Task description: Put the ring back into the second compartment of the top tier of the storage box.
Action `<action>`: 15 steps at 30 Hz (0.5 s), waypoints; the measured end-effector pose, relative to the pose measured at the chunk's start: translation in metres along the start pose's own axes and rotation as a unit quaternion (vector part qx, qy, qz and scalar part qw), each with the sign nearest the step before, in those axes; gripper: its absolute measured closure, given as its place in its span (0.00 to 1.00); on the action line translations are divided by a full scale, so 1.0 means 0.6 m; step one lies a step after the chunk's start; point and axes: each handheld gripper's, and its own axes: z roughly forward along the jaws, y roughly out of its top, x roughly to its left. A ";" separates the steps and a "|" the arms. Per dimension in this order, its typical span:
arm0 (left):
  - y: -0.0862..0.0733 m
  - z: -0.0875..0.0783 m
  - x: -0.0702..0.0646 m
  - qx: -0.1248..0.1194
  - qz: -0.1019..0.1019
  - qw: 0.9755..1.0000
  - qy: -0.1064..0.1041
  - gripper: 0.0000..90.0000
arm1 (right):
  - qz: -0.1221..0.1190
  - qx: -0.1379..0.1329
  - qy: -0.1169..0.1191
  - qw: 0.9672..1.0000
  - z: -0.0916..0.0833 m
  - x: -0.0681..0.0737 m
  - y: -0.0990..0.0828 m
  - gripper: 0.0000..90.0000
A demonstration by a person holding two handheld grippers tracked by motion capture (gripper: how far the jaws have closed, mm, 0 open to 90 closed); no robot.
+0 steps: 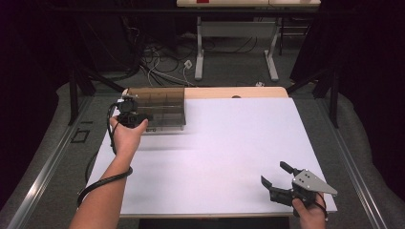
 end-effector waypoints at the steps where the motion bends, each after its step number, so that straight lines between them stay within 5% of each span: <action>1: 0.000 0.001 0.001 0.002 0.002 1.000 0.001 0.78 | -0.001 0.000 -0.001 1.000 0.000 0.000 0.000 0.17; 15: 0.004 0.020 0.006 0.017 -0.002 1.000 0.021 0.78 | -0.002 0.000 0.001 1.000 0.000 0.000 0.000 0.17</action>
